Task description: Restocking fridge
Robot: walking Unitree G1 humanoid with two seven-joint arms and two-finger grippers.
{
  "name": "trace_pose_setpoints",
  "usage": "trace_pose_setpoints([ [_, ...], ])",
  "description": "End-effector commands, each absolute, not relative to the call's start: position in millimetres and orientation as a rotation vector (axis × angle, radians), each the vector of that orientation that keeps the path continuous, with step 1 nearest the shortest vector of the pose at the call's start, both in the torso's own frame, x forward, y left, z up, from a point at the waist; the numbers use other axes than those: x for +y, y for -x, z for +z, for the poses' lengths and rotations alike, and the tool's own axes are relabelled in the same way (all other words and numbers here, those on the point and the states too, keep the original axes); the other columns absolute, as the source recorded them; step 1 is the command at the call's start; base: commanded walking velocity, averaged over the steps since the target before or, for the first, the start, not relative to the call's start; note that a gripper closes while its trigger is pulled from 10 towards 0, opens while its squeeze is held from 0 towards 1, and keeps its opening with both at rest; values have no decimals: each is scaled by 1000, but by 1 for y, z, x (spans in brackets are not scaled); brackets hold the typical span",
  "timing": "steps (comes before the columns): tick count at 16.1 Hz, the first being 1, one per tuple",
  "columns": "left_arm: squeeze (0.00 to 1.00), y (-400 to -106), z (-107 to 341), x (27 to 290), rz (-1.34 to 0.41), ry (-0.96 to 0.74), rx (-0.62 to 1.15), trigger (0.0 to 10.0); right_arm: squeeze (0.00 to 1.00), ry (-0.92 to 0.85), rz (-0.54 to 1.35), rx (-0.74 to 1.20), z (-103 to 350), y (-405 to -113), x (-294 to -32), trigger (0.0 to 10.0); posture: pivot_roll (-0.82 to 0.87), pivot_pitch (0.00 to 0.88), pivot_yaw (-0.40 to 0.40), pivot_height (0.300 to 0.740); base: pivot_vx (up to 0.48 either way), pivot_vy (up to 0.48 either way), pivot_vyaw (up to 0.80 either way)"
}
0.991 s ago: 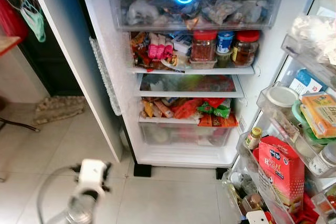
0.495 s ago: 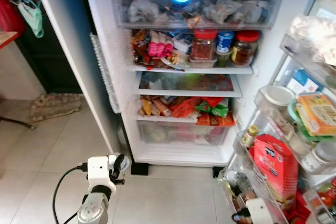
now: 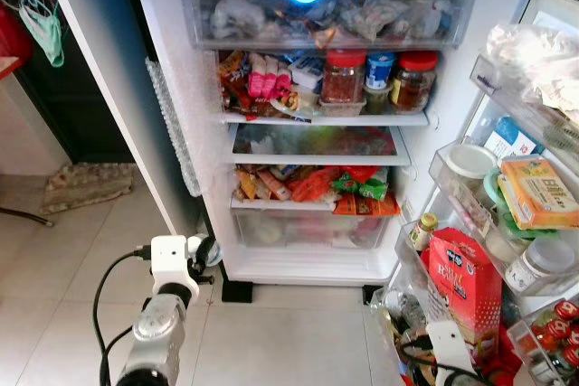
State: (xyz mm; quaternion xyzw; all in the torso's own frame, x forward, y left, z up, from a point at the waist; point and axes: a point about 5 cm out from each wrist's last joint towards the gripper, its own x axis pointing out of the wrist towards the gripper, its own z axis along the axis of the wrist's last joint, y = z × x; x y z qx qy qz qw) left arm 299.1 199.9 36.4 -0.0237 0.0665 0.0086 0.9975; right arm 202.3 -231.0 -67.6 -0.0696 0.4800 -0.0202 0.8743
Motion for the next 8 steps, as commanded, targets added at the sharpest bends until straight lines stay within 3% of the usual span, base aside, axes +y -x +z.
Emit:
trace_pose_setpoints([
  [1, 0, -305, 38, 203, 35, 67, 153, 10000, 0, 146, -60, 1002, -65, -207, -231, 10000, -9, 0, -8, 740, 0, 0, 0],
  [8, 0, -312, 43, 213, 61, 81, 157, 10000, 0, 159, -73, 1010, -63, -212, -232, 10000, 29, 0, -25, 740, 0, 0, 0],
])
